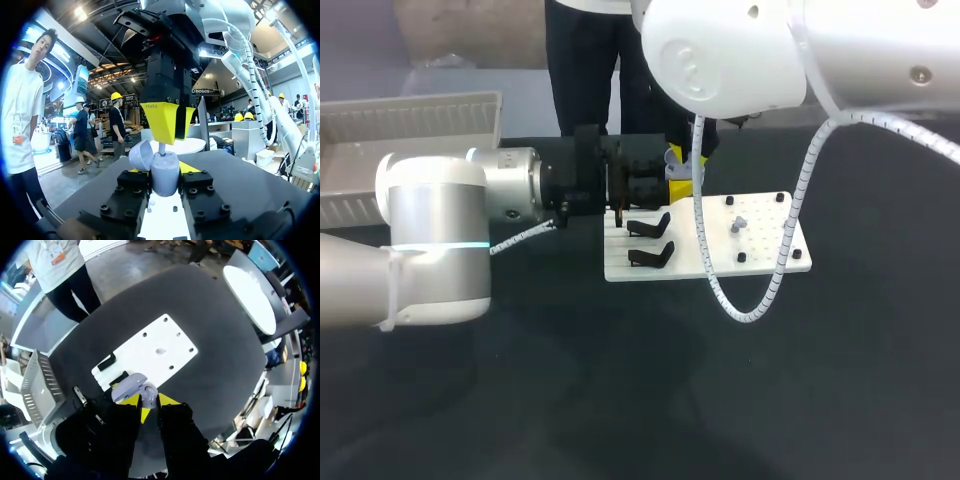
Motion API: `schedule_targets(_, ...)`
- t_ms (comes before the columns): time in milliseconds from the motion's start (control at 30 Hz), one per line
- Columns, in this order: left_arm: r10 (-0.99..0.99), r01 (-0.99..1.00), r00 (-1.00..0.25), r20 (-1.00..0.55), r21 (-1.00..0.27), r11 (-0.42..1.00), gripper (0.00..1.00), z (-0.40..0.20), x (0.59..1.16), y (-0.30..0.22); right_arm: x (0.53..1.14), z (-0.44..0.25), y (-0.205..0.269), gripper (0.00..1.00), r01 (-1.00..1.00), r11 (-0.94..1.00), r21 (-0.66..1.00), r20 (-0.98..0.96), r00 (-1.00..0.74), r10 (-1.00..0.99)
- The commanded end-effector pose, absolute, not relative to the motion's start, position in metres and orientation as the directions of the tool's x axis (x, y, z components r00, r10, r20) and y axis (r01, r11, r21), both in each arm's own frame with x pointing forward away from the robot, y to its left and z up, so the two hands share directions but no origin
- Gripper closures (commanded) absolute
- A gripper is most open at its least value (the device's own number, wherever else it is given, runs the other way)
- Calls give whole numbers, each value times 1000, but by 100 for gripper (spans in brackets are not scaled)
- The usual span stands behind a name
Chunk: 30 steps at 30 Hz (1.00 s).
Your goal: Pick up each earbud case from the left stands, insert the matching earbuds, close the lid, and place the case in the box.
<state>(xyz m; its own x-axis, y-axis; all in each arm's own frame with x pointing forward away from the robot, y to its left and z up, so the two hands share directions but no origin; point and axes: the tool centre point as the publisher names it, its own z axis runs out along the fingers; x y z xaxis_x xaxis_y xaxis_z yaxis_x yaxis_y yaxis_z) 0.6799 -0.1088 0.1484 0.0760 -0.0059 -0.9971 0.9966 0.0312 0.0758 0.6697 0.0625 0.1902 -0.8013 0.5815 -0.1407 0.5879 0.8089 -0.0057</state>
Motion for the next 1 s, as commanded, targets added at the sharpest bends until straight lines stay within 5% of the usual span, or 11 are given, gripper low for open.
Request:
schedule_targets(33,-10,996,80,-997,80,38,100,147,679,-109,672,188,64,100,587,809,-12,-137,-803,580)
schedule_targets(800,-10,996,80,-997,80,38,100,147,679,-109,675,179,63,100,583,812,-24,-118,-808,577)
schedule_targets(833,-10,996,80,-997,80,38,100,147,679,-109,675,179,63,92,584,812,-23,-118,-808,578)
schedule_targets(867,-10,996,80,-997,80,38,100,147,679,-109,675,179,63,69,584,812,-21,-117,-808,578)
schedule_targets(1000,-10,996,80,-997,80,38,100,147,679,-109,671,182,62,58,578,816,-8,-117,-811,573)
